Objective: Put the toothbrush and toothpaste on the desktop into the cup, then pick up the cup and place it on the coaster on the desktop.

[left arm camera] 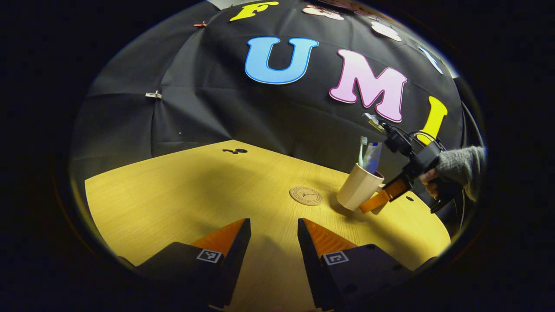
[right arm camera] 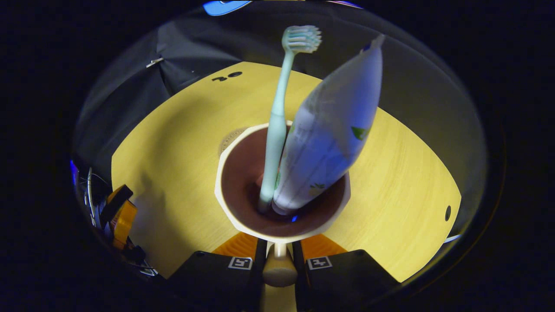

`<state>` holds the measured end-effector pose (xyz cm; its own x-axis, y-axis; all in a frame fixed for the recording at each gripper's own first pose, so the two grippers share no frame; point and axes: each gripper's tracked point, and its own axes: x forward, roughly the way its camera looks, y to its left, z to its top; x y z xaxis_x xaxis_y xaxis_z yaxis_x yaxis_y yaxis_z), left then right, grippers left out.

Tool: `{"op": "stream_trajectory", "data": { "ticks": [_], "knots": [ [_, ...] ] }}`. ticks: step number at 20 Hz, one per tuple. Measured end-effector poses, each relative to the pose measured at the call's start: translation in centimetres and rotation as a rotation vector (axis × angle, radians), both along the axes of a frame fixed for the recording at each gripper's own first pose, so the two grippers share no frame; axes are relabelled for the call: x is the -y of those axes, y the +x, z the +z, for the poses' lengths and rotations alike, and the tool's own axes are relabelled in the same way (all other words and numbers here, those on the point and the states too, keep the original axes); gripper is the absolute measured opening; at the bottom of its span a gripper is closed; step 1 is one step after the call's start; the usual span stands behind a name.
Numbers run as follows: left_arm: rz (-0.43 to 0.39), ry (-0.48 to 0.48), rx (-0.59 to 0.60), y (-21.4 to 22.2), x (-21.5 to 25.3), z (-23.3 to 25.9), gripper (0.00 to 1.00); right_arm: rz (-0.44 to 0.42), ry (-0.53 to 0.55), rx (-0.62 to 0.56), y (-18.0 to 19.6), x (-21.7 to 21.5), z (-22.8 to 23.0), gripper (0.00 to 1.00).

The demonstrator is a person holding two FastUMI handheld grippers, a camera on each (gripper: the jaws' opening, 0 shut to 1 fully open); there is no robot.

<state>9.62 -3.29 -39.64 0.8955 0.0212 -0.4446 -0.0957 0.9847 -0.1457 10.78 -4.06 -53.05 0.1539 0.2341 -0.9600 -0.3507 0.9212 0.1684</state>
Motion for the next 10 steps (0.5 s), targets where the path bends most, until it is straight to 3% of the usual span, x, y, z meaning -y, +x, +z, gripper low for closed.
{"op": "stream_trajectory", "data": {
  "ticks": [1, 10],
  "knots": [
    [0.005, -0.001, -0.001, -0.3, -0.2, 0.1, 0.70, 0.008, 0.004, 0.003, 0.4, -0.8, -0.1, 0.31],
    [0.062, 0.003, -0.011, -1.7, -3.1, 0.1, 0.70, 0.073, 0.043, -0.002, 4.3, -7.3, -1.4, 0.31]
  ]
}}
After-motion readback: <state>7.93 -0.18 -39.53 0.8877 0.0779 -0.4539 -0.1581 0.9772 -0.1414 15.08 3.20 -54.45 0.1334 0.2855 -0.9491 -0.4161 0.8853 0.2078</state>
